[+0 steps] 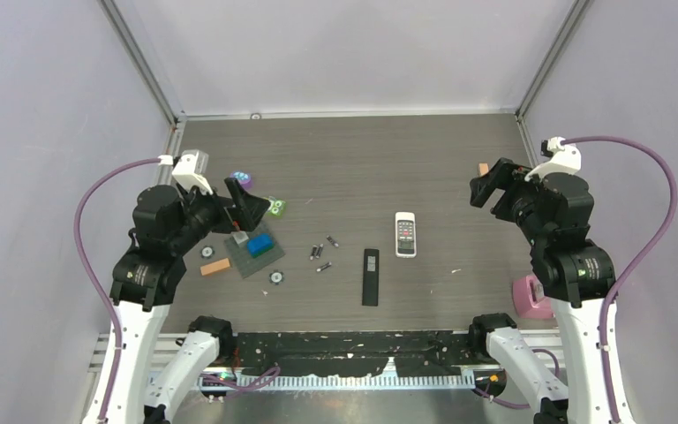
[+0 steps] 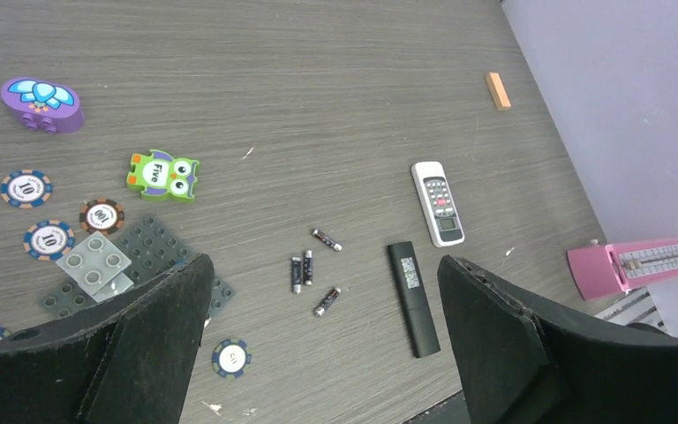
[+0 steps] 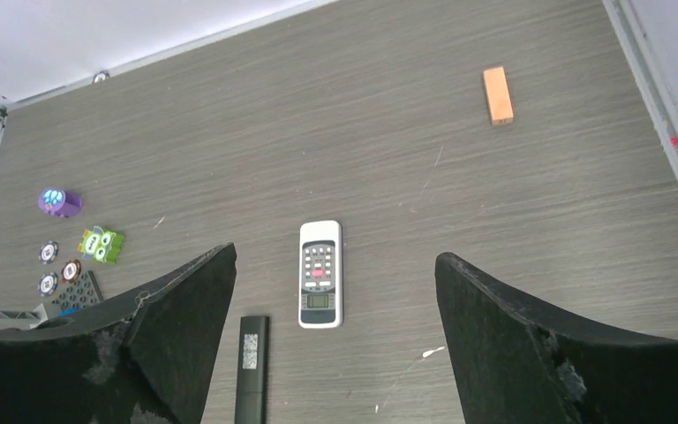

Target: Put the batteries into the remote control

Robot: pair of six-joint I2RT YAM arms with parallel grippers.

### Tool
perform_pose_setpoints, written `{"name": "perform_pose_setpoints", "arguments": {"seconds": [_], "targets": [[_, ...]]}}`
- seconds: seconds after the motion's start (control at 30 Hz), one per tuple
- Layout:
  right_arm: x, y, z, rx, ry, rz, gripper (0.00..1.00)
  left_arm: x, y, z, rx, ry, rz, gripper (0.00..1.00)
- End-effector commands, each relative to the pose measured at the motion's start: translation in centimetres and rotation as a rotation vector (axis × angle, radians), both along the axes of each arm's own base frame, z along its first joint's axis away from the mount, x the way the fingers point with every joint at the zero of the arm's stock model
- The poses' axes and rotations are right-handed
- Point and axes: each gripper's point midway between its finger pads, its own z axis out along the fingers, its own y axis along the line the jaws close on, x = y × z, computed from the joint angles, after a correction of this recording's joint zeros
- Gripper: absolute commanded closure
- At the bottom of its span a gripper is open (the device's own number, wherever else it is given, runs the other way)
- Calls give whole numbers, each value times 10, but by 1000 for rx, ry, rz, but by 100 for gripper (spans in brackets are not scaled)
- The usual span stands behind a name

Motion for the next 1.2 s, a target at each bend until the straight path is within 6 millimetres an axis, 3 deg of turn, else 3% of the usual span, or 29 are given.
{"name": "perform_pose_setpoints", "arguments": {"seconds": [0.0, 0.3, 0.43, 0.5, 0.6, 0.67, 0.83, 0.93, 1.0, 1.17], "targets": [[4, 5, -1, 50, -28, 4, 11, 1, 2, 33, -52, -111, 32, 0], [-4, 20, -34, 42, 82, 107, 3, -8, 10, 1, -50, 39, 88, 0], [-13, 25, -48, 42, 122, 142, 3, -15, 3, -4, -34, 17, 23, 0], [-18, 32, -55, 61, 137, 180, 2, -20, -7, -7, -38, 3, -51, 0], [-22, 42, -61, 119, 118, 212, 1, -42, -42, -6, -108, -23, -304, 0], [-21, 49, -75, 167, 127, 208, 1, -52, -55, -8, -167, -7, -390, 0], [-17, 68, -111, 173, 203, 176, 1, -56, -69, -14, -211, 14, -414, 0], [-14, 84, -136, 134, 285, 146, 5, -52, -78, -16, -224, 14, -412, 0], [-18, 106, -154, 98, 345, 174, 10, -48, -82, -19, -221, 14, -384, 0], [-21, 145, -188, 23, 426, 177, 14, -40, -77, -18, -219, -9, -291, 0]]}}
